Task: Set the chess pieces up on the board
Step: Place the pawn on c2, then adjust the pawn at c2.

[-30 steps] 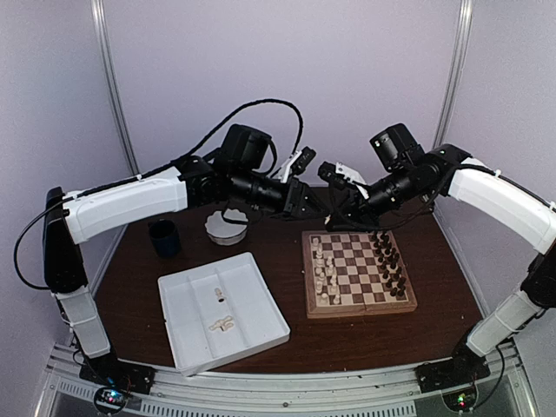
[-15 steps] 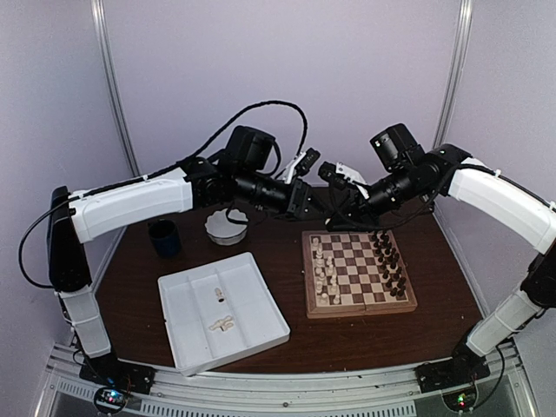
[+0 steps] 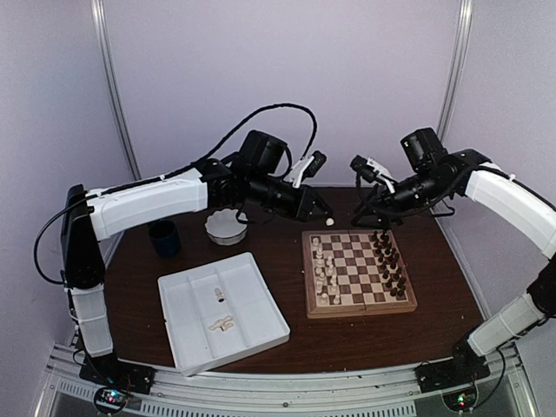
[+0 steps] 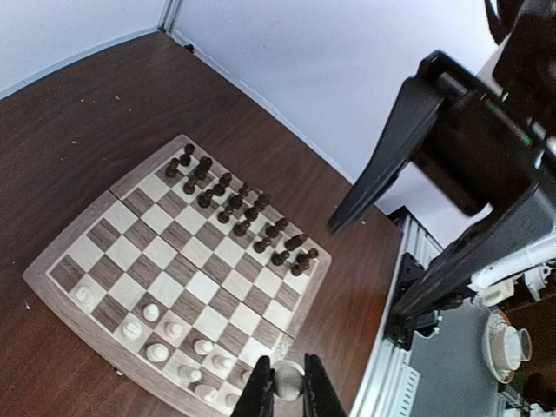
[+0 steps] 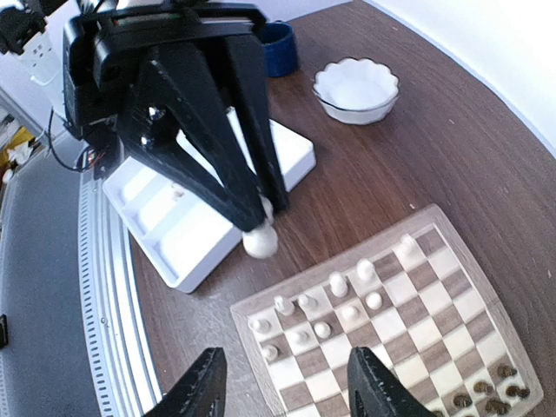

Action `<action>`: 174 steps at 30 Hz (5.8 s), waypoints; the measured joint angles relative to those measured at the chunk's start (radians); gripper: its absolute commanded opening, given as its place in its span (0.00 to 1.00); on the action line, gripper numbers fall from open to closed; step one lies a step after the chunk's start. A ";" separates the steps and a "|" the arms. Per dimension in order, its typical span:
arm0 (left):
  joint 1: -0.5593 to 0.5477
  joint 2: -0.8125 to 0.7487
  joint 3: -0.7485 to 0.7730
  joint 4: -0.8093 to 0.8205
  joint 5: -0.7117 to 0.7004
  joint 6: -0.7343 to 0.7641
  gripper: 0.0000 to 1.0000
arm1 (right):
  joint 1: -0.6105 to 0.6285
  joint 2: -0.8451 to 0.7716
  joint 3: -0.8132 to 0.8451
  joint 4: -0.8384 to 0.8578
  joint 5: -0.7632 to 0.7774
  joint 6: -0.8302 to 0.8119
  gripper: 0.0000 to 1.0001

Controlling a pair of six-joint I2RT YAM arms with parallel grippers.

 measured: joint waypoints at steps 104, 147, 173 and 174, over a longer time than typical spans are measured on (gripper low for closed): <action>0.276 -0.150 -0.062 -0.255 -0.405 0.377 0.43 | -0.114 0.487 0.180 0.019 0.200 -0.093 0.48; 0.445 -0.304 -0.487 -0.149 -0.228 0.236 0.36 | 0.034 0.719 0.356 -0.108 0.400 -0.084 0.16; 0.445 -0.304 -0.487 -0.149 -0.207 0.236 0.36 | 0.059 0.727 0.368 -0.108 0.396 -0.080 0.12; 0.445 -0.304 -0.487 -0.149 -0.207 0.236 0.36 | 0.060 0.727 0.368 -0.108 0.396 -0.080 0.13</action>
